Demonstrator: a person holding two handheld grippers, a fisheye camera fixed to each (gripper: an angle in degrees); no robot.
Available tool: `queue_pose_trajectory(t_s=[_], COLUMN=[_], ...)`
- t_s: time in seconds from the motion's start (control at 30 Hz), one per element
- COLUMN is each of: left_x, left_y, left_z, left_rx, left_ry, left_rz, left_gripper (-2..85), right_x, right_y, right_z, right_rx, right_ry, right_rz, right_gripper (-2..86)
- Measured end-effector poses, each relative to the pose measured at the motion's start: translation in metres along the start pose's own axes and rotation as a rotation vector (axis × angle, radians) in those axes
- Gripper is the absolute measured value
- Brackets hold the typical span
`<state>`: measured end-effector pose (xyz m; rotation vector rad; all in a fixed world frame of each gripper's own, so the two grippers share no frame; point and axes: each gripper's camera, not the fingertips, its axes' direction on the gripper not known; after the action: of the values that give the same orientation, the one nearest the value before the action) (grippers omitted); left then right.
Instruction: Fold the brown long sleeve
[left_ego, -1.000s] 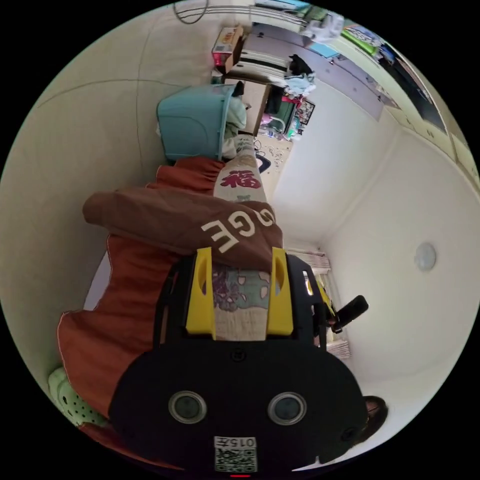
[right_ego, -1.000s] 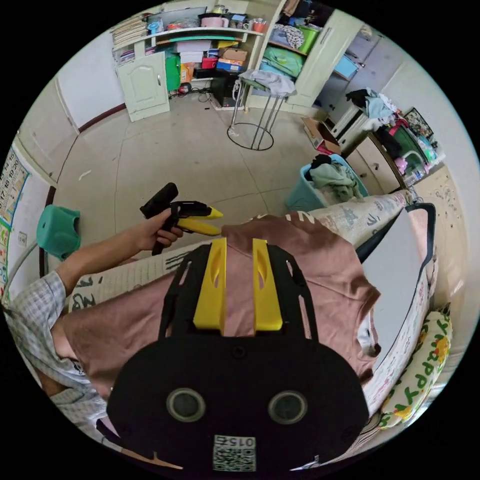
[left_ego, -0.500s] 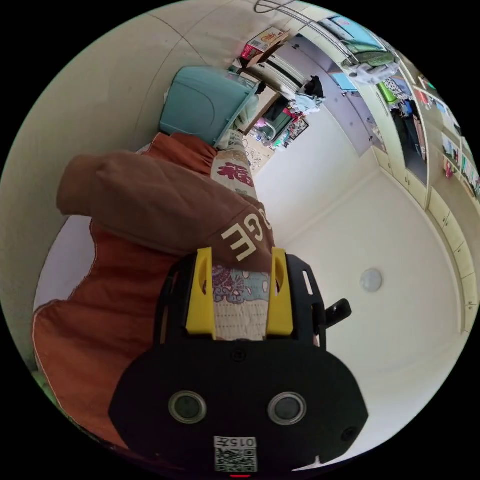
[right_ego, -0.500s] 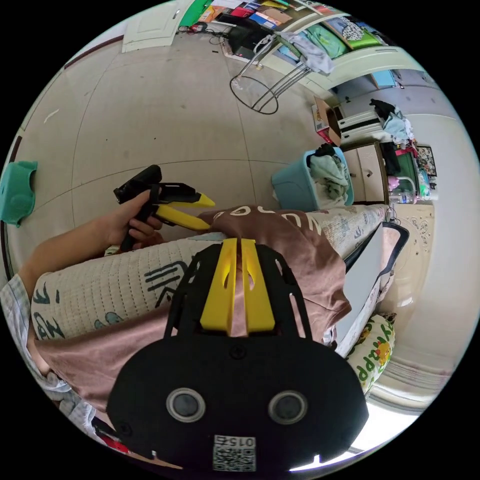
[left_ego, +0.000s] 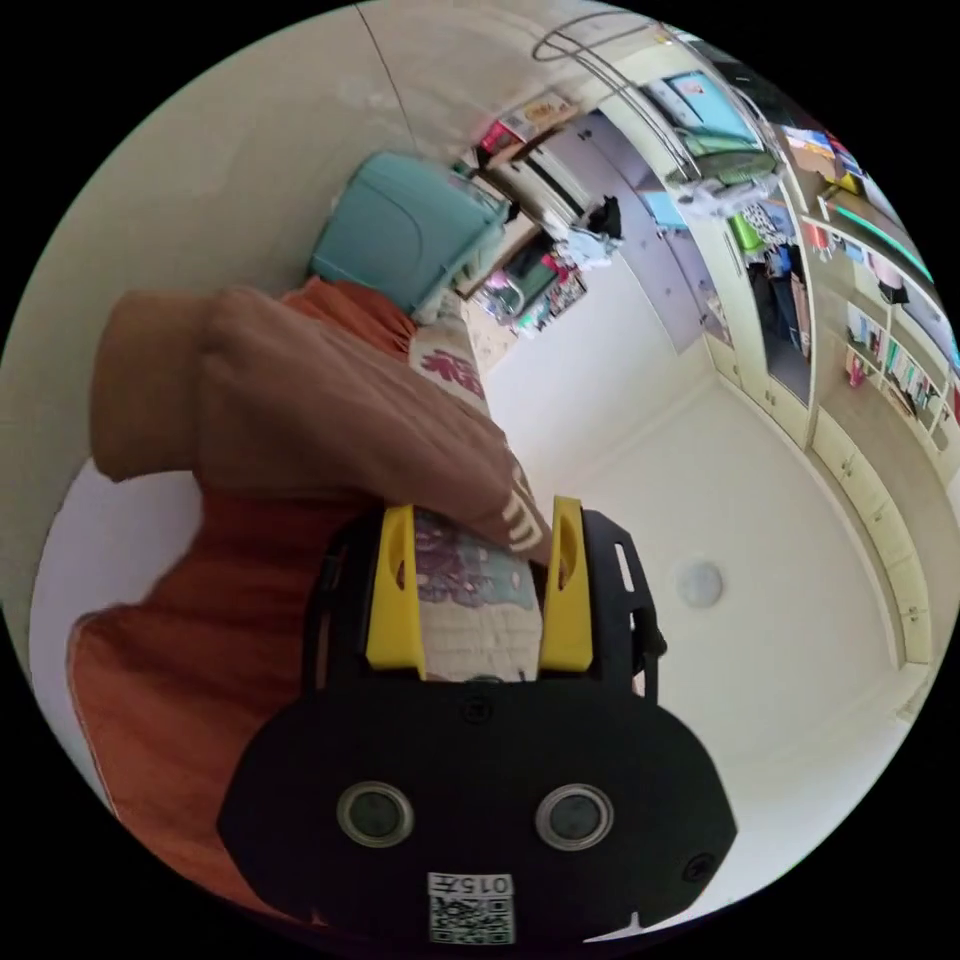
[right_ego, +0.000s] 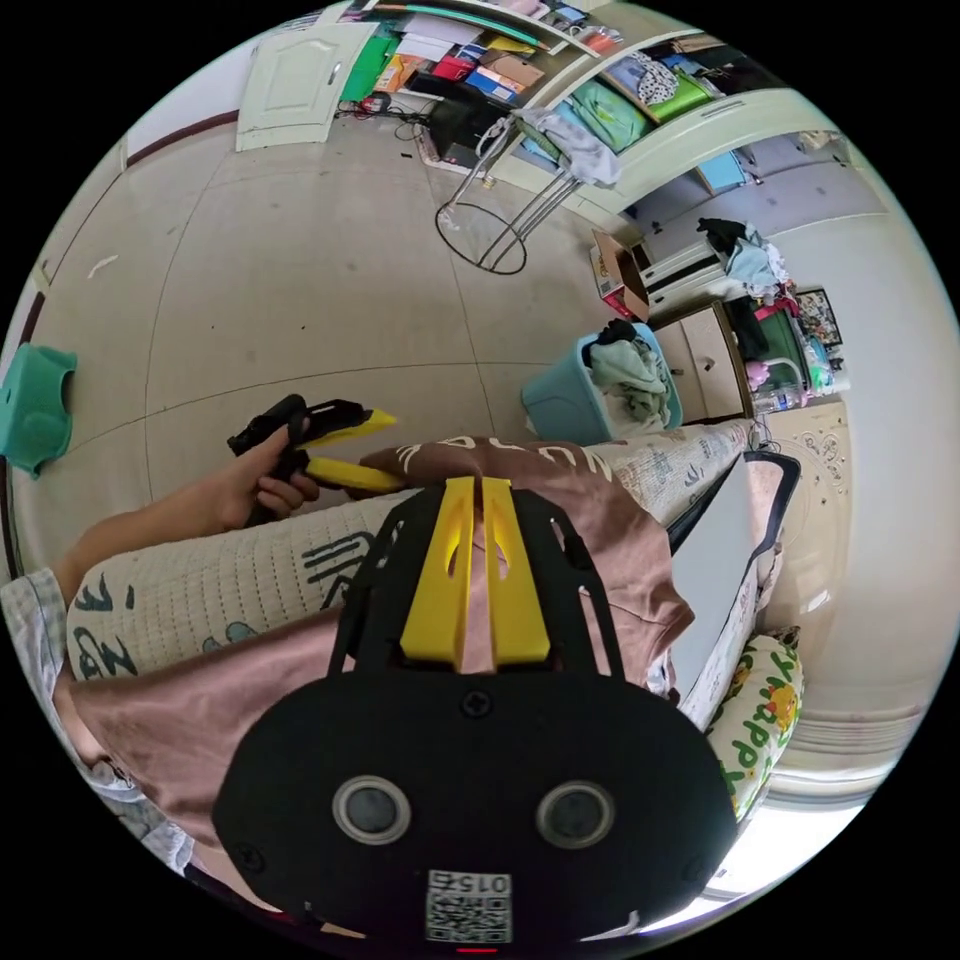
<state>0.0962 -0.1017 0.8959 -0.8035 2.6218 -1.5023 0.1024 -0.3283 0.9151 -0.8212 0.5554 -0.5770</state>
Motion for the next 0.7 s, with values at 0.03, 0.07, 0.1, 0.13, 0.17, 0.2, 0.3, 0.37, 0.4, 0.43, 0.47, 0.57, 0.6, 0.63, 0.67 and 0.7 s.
queue_pose_trajectory(t_s=[0.03, 0.07, 0.1, 0.13, 0.17, 0.2, 0.3, 0.37, 0.4, 0.43, 0.47, 0.57, 0.6, 0.63, 0.67, 0.7], left_x=[-0.01, -0.014, -0.021, -0.026, -0.026, -0.024, -0.007, 0.012, 0.032, 0.055, 0.068, 0.135, 0.16, 0.183, 0.194, 0.212], left_y=[-0.001, -0.001, 0.0, 0.0, 0.0, 0.003, 0.013, 0.023, 0.033, 0.047, 0.055, 0.112, 0.142, 0.178, 0.198, 0.242], left_z=[-0.002, -0.003, -0.004, -0.004, -0.004, -0.004, -0.001, 0.001, 0.004, 0.01, 0.014, 0.051, 0.074, 0.103, 0.119, 0.154], left_rx=[0.047, 0.071, 0.119, 0.144, 0.154, 0.164, 0.186, 0.198, 0.209, 0.215, 0.215, 0.159, 0.11, 0.048, 0.011, -0.077], left_ry=[0.023, 0.044, 0.078, 0.068, 0.05, 0.003, -0.09, -0.125, -0.154, -0.173, -0.175, -0.134, -0.125, -0.131, -0.136, -0.144], left_rz=[-0.008, -0.011, -0.001, 0.001, 0.006, 0.027, 0.09, 0.155, 0.227, 0.316, 0.364, 0.62, 0.717, 0.817, 0.868, 0.979], left_gripper=[16.7, 16.0, 14.5, 12.9, 11.9, 9.9, 4.6, 2.1, 1.1, 0.5, 0.3, -0.2, -0.2, -0.3, -0.3, -0.3], right_x=[-0.002, -0.003, -0.003, -0.002, -0.002, -0.002, -0.003, -0.004, -0.003, 0.0, 0.002, 0.017, 0.025, 0.035, 0.039, 0.049], right_y=[0.003, 0.005, 0.009, 0.013, 0.015, 0.02, 0.034, 0.045, 0.053, 0.062, 0.067, 0.094, 0.107, 0.122, 0.131, 0.149], right_z=[-0.001, -0.002, -0.002, -0.003, -0.003, -0.003, -0.002, -0.002, -0.002, -0.003, -0.005, -0.015, -0.022, -0.03, -0.034, -0.044], right_rx=[-0.004, -0.007, -0.006, -0.006, -0.007, -0.012, -0.033, -0.04, -0.042, -0.037, -0.032, 0.008, 0.035, 0.067, 0.085, 0.132], right_ry=[0.013, 0.019, 0.023, 0.018, 0.015, 0.009, 0.012, 0.011, 0.013, 0.011, 0.008, -0.007, -0.014, -0.027, -0.038, -0.065], right_rz=[-0.018, -0.022, -0.025, -0.023, -0.024, -0.029, -0.055, -0.068, -0.07, -0.064, -0.059, -0.001, 0.034, 0.081, 0.107, 0.151], right_gripper=[-0.7, -0.7, -0.7, -0.7, -0.7, -0.7, -0.7, -0.7, -0.7, -0.6, -0.6, -0.5, -0.5, -0.4, -0.4, -0.3])
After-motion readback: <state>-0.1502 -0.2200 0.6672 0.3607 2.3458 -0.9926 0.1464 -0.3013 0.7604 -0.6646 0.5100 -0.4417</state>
